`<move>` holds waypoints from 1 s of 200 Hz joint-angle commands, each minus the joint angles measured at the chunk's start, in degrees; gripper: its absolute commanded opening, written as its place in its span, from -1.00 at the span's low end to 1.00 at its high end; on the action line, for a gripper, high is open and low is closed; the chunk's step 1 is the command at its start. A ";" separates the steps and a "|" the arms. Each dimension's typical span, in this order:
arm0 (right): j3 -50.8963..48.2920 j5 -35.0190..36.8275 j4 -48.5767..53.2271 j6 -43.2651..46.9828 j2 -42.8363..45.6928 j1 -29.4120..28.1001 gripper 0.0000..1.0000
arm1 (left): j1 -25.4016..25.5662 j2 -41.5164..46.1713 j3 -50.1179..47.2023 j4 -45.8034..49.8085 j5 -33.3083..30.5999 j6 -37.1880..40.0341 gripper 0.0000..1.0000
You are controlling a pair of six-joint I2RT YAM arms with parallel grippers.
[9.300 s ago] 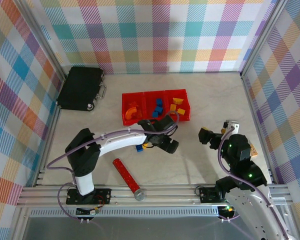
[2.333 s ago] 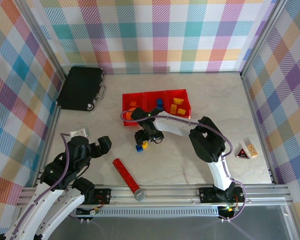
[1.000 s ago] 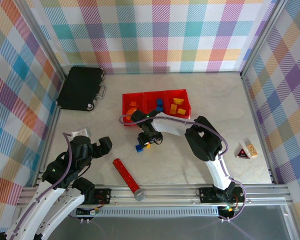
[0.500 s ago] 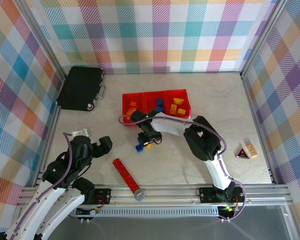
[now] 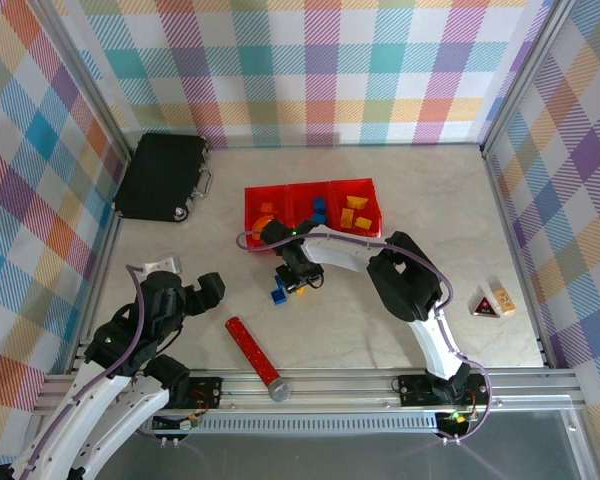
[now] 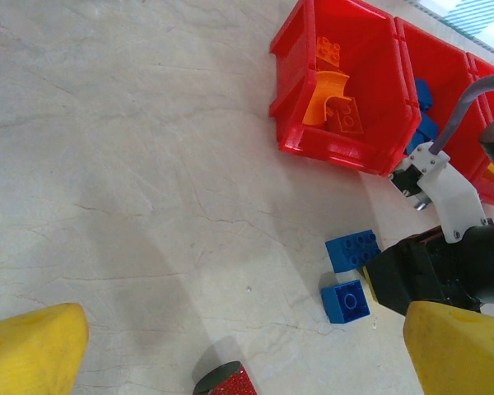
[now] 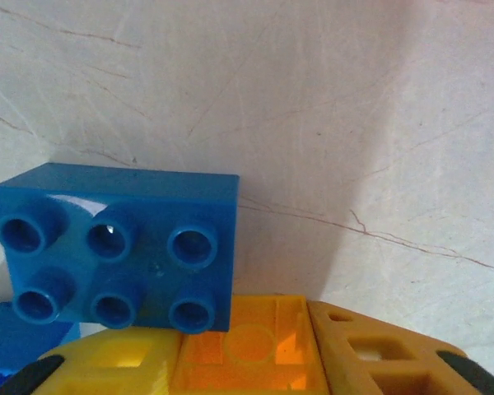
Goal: Sort the legos into containers by color
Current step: Pick up the lego from the center of the table, then place the lego in the container.
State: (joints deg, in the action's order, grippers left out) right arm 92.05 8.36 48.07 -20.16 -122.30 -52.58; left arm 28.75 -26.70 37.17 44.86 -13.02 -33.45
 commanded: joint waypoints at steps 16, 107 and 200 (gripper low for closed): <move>-0.25 1.71 2.24 1.85 5.83 0.35 -0.30 | 0.43 -0.50 -0.34 -0.65 -0.22 -0.44 0.96; 1.91 5.11 5.90 8.04 16.61 13.65 -0.31 | 0.43 -1.42 -0.12 -0.74 0.03 -0.17 0.97; 18.87 3.75 6.83 16.44 2.72 27.41 -0.29 | 0.43 -3.42 0.61 -0.08 -0.02 -0.42 0.99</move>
State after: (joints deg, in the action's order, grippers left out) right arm 106.15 12.60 52.80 -8.01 -114.50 -25.63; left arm 28.75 -29.67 37.17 44.91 -12.99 -33.45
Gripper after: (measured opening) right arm 0.356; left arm 0.997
